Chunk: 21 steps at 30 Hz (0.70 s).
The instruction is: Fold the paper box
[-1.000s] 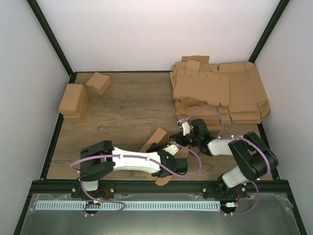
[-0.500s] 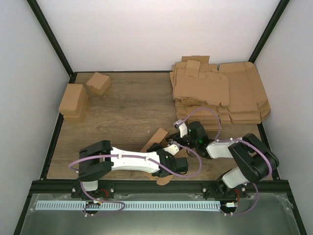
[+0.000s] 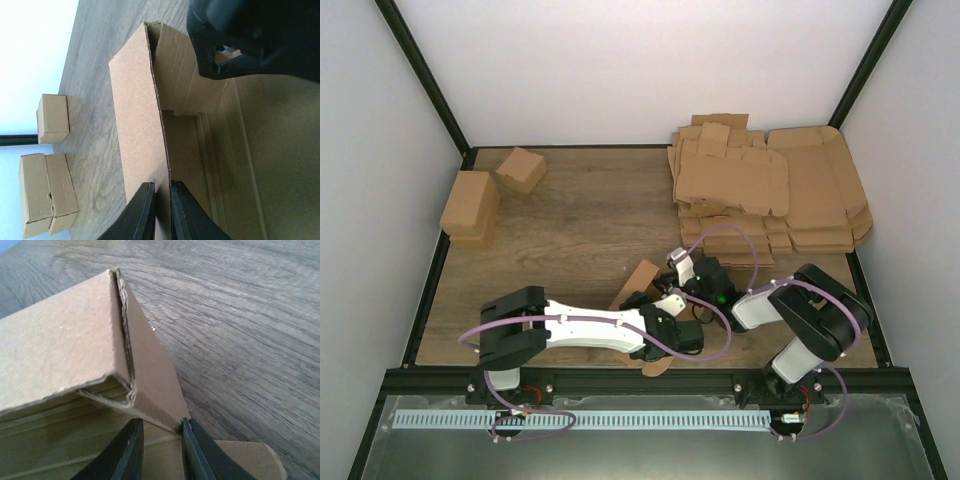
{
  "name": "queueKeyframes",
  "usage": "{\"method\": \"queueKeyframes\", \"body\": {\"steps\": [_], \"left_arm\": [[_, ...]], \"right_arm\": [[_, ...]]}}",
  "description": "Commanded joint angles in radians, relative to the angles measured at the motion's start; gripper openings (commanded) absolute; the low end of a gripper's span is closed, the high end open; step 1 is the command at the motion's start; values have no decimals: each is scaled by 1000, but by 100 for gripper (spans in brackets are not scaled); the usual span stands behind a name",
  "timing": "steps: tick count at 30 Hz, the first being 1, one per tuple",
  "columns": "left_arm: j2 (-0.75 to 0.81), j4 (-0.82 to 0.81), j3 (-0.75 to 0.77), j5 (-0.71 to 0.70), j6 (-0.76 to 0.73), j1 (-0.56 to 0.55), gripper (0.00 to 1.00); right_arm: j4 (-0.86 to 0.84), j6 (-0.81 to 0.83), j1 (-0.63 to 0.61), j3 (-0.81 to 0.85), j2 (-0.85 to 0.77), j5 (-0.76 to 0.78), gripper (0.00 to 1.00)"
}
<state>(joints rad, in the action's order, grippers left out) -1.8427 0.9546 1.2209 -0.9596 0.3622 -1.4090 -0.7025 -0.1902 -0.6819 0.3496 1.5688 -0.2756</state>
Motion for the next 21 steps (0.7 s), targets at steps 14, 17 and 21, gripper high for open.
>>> {"method": "queueKeyframes", "body": {"steps": [14, 17, 21], "left_arm": [[77, -126, -56, 105, -19, -3, 12], [80, -123, -58, 104, -17, -4, 12], [93, -126, -61, 104, -20, -4, 12]], "right_arm": [[-377, 53, -130, -52, 99, 210, 35], [-369, 63, -128, -36, 122, 223, 35], [-376, 44, -116, -31, 131, 236, 39]]}}
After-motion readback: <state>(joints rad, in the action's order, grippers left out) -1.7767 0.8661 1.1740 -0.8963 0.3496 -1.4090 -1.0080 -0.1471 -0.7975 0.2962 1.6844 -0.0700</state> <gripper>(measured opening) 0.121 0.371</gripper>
